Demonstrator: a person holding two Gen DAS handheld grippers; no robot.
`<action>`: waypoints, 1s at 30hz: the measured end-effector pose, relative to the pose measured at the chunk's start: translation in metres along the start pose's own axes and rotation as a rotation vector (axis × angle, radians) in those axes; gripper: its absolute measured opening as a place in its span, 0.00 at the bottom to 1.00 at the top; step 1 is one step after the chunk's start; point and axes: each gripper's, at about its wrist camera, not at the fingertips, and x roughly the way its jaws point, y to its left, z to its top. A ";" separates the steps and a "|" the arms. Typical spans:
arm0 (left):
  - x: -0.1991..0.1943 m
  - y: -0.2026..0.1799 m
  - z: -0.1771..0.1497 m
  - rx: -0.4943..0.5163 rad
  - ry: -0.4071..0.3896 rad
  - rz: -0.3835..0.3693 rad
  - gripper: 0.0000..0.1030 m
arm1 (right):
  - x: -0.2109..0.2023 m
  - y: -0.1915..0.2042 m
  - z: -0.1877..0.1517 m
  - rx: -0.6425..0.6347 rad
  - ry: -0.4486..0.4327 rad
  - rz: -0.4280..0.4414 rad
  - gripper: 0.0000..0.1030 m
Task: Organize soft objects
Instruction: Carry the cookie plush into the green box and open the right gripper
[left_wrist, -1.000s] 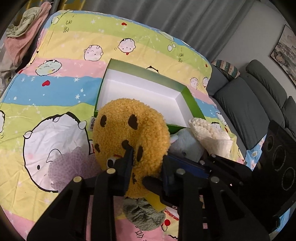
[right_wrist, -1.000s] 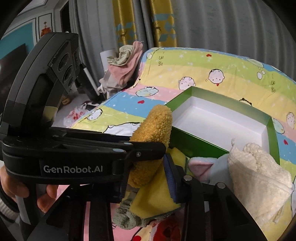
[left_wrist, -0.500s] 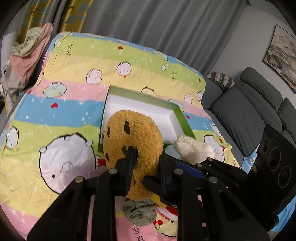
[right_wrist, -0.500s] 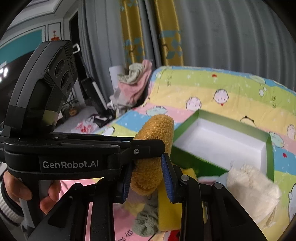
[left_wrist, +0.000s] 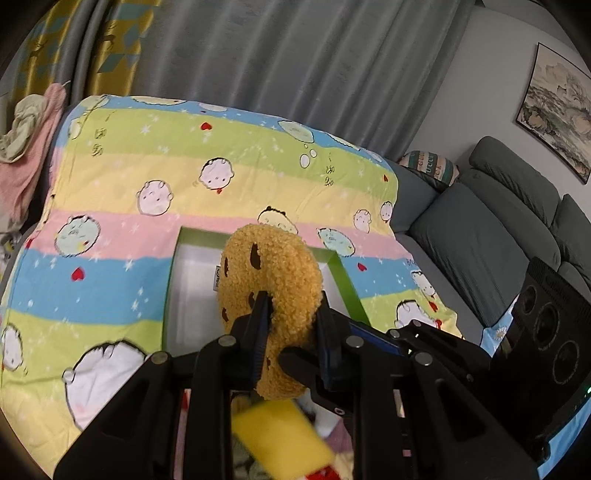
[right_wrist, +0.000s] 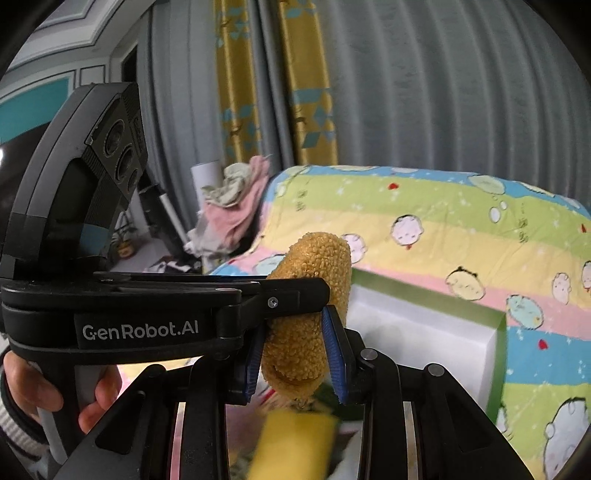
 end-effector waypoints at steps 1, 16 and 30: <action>0.005 0.000 0.004 -0.002 0.001 -0.004 0.19 | 0.002 -0.004 0.002 0.003 -0.001 -0.009 0.32; 0.058 0.048 0.031 -0.183 0.061 0.146 0.99 | 0.033 -0.088 -0.003 0.203 0.118 -0.186 0.69; 0.011 0.055 -0.026 -0.196 0.094 0.205 0.99 | -0.045 -0.084 -0.044 0.238 0.095 -0.235 0.70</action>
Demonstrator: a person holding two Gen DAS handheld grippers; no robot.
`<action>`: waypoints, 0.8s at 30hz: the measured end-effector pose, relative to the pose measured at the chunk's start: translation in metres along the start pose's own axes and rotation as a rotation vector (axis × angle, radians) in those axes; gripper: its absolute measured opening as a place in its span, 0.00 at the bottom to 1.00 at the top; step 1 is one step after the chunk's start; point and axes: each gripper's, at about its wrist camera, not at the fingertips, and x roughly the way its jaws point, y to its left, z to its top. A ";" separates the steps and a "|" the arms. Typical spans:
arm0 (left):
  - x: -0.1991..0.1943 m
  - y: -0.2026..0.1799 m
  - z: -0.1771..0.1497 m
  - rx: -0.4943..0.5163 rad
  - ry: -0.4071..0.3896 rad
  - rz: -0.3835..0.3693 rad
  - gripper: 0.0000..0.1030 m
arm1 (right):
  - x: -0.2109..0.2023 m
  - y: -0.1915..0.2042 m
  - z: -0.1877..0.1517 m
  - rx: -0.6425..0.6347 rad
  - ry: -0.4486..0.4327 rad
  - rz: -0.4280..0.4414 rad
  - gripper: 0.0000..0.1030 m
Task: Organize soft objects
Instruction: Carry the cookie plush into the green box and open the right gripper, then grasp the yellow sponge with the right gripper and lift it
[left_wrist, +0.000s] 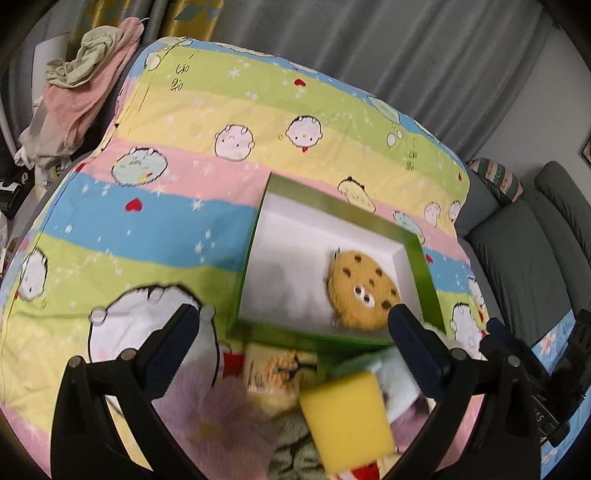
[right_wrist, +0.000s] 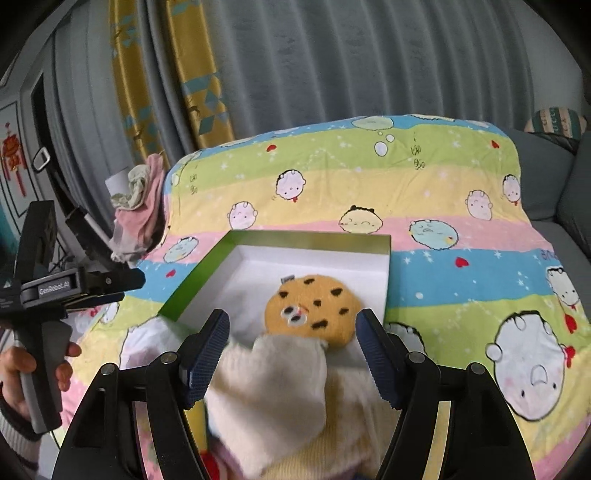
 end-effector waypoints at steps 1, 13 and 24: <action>-0.003 0.000 -0.006 0.000 0.004 0.001 0.99 | -0.004 0.003 -0.004 -0.011 -0.001 0.001 0.70; -0.020 -0.008 -0.063 0.021 0.050 -0.019 0.99 | -0.044 0.043 -0.054 -0.131 0.036 0.087 0.70; -0.010 -0.007 -0.100 0.071 0.072 -0.035 0.99 | -0.020 0.083 -0.097 -0.270 0.134 0.158 0.70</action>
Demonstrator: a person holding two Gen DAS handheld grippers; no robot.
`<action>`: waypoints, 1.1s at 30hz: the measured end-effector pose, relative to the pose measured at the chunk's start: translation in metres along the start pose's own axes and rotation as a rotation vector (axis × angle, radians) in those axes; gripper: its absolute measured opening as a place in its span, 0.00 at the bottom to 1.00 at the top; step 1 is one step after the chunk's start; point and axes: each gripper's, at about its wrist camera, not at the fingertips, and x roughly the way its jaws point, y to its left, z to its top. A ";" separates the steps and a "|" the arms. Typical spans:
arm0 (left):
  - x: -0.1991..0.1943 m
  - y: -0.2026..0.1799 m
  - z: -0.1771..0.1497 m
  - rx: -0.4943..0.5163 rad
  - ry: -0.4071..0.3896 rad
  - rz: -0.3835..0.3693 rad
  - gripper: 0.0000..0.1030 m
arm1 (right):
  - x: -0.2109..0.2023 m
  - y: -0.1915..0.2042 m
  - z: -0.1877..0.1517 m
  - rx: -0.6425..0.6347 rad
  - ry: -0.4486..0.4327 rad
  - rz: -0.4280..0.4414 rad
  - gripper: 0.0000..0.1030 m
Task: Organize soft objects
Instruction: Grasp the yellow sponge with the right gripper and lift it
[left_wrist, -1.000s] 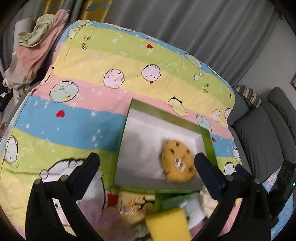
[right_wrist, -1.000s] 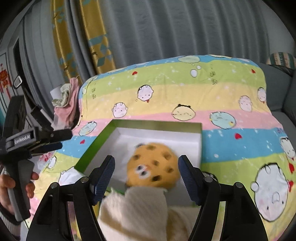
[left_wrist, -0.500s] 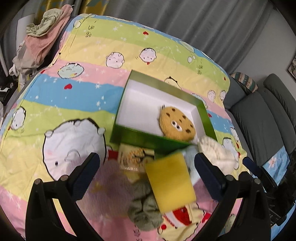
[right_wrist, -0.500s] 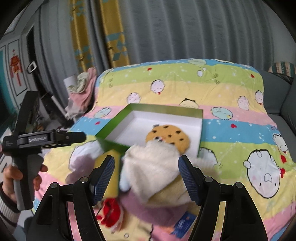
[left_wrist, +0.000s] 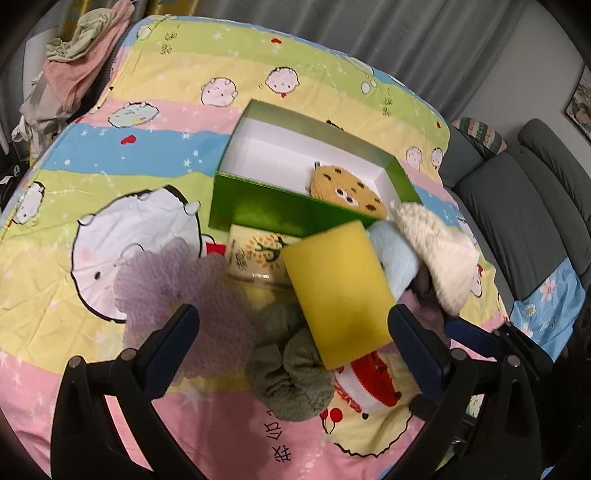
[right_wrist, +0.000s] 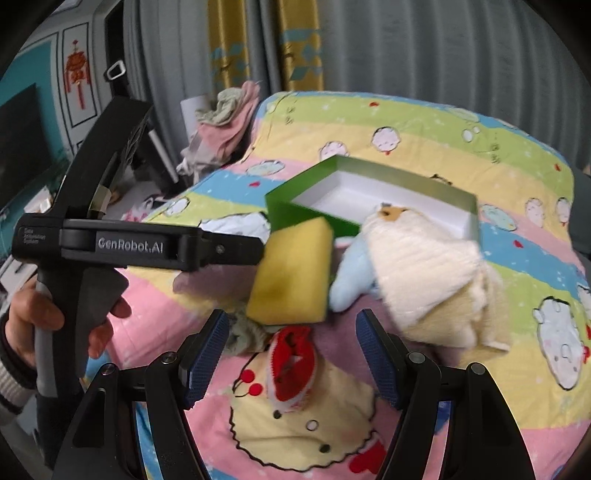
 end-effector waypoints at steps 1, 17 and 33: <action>0.003 0.001 -0.002 0.003 0.006 -0.005 0.99 | 0.005 0.001 -0.001 -0.005 0.005 0.004 0.70; 0.038 -0.003 -0.003 0.087 0.095 -0.127 0.65 | 0.055 0.000 0.009 -0.049 0.076 0.005 0.50; 0.022 -0.018 -0.007 0.160 0.069 -0.164 0.47 | 0.049 0.007 0.007 -0.050 0.065 0.005 0.39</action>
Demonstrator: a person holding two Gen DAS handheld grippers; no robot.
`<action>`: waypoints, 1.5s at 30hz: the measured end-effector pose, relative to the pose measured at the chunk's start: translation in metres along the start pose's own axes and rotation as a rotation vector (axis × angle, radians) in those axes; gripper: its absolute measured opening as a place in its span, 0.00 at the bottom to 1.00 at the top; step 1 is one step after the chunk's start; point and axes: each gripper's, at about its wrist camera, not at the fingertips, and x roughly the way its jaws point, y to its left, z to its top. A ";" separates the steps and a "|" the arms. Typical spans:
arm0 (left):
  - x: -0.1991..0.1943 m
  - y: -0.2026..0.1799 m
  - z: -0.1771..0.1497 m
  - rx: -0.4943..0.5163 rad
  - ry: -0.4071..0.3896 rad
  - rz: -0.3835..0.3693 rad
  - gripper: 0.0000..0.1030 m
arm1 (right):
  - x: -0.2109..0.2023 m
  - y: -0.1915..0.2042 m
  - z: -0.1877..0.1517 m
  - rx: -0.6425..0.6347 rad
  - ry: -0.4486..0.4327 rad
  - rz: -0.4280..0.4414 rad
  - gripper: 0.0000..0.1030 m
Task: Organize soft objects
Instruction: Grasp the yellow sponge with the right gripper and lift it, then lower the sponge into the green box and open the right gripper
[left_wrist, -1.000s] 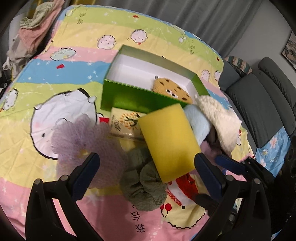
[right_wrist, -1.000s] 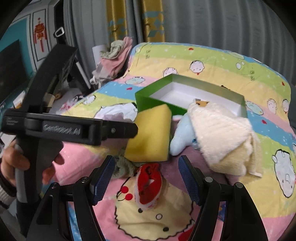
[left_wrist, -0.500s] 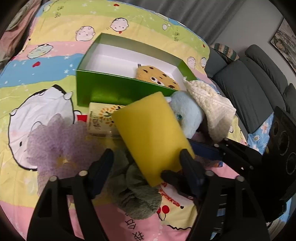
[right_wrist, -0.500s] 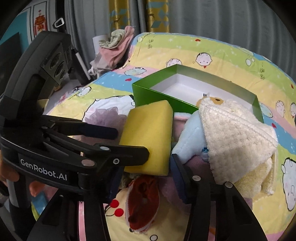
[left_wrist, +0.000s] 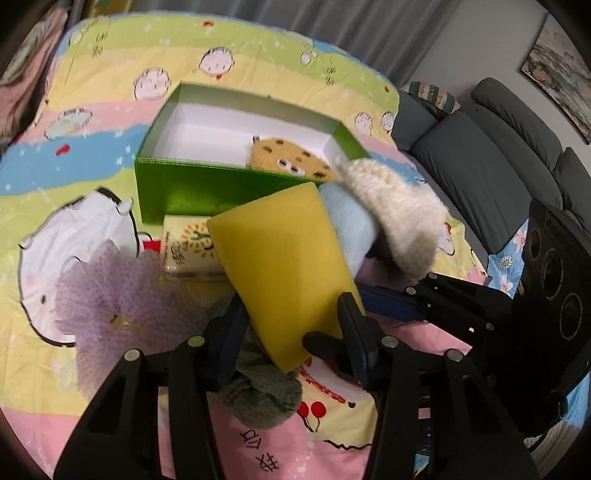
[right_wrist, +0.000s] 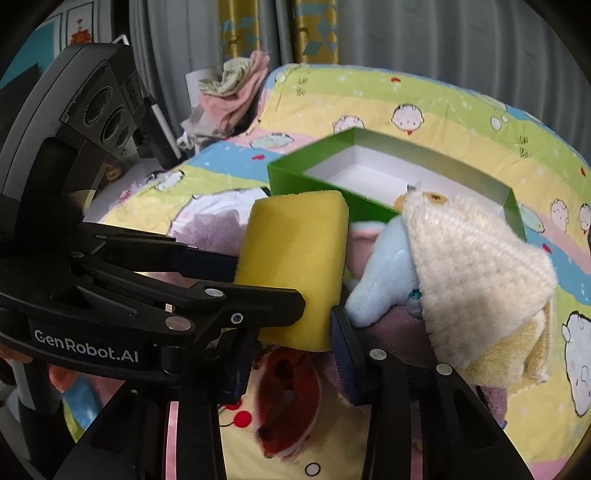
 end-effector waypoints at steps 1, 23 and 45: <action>-0.005 -0.002 0.001 0.005 -0.011 0.003 0.47 | -0.004 0.001 0.002 0.001 -0.010 0.003 0.39; -0.069 -0.040 0.091 0.137 -0.245 0.085 0.47 | -0.063 -0.013 0.096 0.001 -0.267 -0.040 0.39; 0.028 0.001 0.159 0.038 -0.125 0.149 0.57 | 0.035 -0.092 0.134 0.172 -0.096 -0.036 0.40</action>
